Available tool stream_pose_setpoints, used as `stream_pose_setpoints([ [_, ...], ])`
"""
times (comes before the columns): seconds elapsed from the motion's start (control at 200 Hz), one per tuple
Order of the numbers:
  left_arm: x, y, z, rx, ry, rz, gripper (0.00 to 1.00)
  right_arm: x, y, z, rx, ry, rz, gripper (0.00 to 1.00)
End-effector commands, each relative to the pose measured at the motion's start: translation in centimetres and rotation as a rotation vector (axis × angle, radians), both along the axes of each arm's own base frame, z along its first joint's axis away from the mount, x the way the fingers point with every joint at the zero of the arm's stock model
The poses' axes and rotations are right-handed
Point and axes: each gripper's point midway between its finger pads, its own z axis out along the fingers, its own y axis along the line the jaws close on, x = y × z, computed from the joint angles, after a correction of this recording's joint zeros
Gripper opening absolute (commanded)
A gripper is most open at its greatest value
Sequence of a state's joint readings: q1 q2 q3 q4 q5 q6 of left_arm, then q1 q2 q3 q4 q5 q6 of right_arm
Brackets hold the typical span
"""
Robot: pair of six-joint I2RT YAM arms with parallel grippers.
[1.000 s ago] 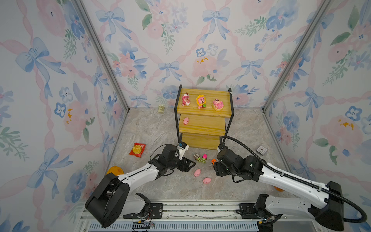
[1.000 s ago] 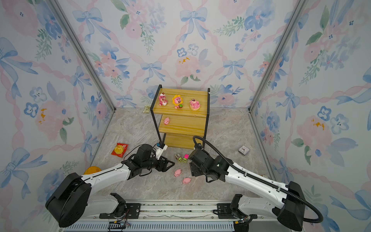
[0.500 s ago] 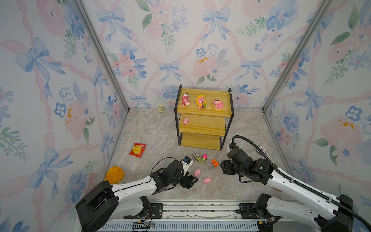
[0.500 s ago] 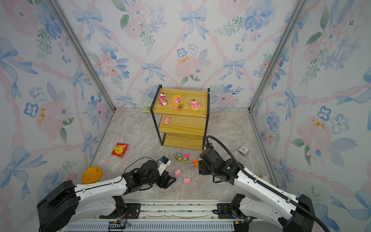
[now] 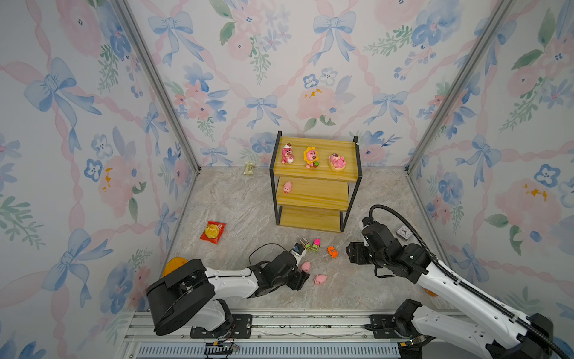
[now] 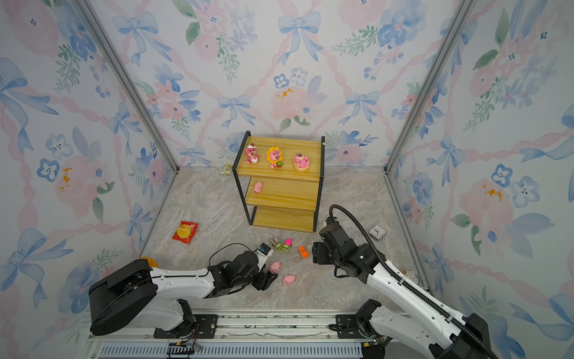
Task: Place and organize the plastic toys onto the shelf
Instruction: 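Lower the left gripper over the nearer pink pig while the right gripper hovers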
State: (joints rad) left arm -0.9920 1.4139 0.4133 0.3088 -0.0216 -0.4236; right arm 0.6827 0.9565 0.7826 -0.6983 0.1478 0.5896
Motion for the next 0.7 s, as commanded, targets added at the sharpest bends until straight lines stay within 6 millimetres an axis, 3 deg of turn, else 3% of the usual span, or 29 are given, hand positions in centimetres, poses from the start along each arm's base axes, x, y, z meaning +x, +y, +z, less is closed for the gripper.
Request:
stream_pose_setpoints([
  [0.0,0.2,-0.5,-0.8,0.039,-0.002,-0.013,0.69,0.1,-0.2,-0.4,0.009,0.011,0.013,0.73],
  [0.35,-0.1,-0.4,-1.5,0.056,0.008,-0.002,0.62,0.5,-0.3,-0.9,0.013,0.036,0.017,0.72],
  [0.695,-0.3,0.4,-2.7,0.112,-0.004,0.018,0.62,0.4,-0.4,-1.2,0.015,0.044,0.009,0.72],
])
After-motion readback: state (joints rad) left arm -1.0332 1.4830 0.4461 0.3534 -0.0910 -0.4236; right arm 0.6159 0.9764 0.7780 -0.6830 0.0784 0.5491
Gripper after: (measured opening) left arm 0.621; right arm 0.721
